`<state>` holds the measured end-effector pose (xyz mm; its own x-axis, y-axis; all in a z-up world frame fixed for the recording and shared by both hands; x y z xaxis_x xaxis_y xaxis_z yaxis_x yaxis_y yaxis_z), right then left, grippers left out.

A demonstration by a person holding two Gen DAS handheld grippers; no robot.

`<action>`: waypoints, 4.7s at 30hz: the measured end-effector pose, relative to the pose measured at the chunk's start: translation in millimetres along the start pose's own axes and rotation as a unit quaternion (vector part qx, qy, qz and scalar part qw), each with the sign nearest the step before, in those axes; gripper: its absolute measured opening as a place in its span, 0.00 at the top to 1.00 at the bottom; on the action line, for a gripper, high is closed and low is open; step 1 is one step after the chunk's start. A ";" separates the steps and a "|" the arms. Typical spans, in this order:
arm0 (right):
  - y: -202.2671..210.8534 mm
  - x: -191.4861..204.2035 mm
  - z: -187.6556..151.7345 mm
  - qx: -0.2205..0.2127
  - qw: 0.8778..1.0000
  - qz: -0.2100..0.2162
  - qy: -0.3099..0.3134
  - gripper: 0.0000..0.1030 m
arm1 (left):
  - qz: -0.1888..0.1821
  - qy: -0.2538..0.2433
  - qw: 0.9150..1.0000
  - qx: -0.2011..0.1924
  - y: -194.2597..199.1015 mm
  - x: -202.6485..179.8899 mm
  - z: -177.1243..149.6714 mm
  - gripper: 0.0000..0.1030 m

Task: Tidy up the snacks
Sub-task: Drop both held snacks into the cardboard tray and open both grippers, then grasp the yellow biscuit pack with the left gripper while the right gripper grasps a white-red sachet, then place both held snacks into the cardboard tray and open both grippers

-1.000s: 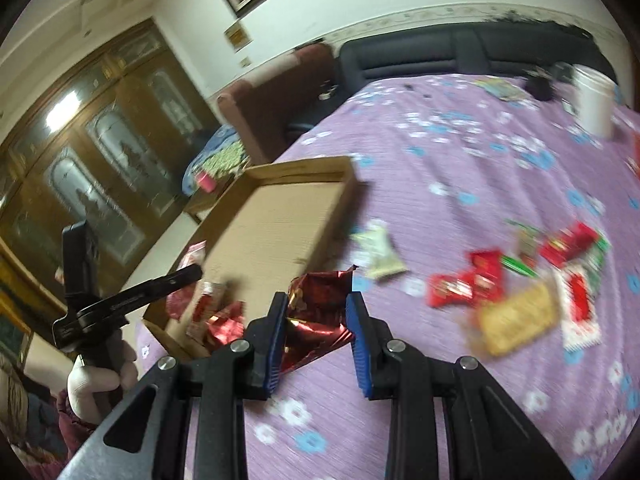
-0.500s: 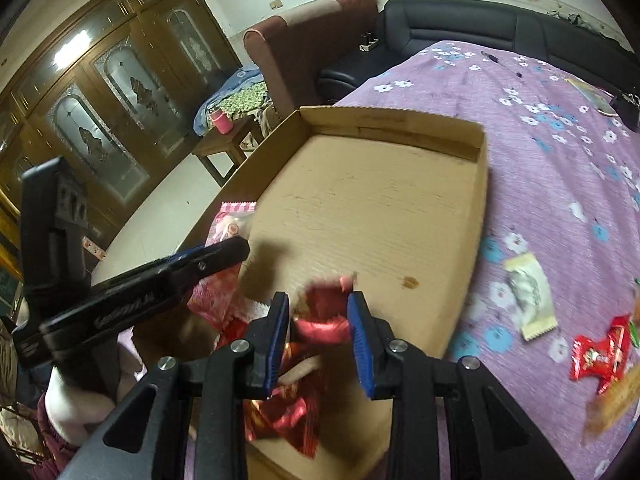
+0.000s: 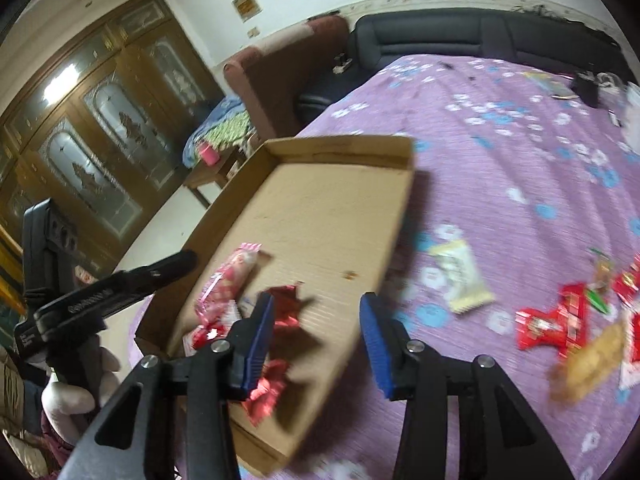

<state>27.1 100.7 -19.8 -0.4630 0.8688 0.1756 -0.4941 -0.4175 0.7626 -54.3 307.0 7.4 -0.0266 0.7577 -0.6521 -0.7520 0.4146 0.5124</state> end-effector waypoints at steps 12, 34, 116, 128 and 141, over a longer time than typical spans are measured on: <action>47.1 -138.0 -38.9 -0.029 0.991 -0.073 -0.112 0.48 | -0.070 -0.071 0.991 0.084 -33.3 -101.3 -51.0 0.58; 25.2 -261.0 -34.3 -0.015 0.972 -0.193 -0.134 0.39 | -0.084 -0.211 0.954 0.195 -117.0 -198.8 -135.1 0.52; 12.3 -207.6 -32.5 0.002 0.964 -0.247 -0.098 0.70 | -0.092 -0.147 0.983 0.053 -20.1 -100.5 -75.1 0.68; 46.9 -114.3 -9.0 -0.034 0.991 -0.114 -0.058 0.70 | -0.036 -0.102 0.993 0.036 -19.0 -44.3 -31.5 0.68; -22.7 22.1 31.5 0.018 0.999 -0.026 0.036 0.70 | -0.011 -0.057 0.998 0.037 -46.1 -1.7 30.4 0.68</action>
<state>51.3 137.8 -13.6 -0.4895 0.8672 0.0917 -0.4931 -0.3620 0.7911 0.5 301.9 1.9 0.0674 0.7982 -0.5986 -0.7002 0.4652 0.5415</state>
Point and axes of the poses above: each gripper's, at about its wrist camera, not at the fingertips, and y roughly against the way its jaws point, x to its left, z to its top, the point moved 8 cm from there along -y, roughly the way its jaws point, and after that the axes turned 14 degrees about -z, right-handed, at the moved point
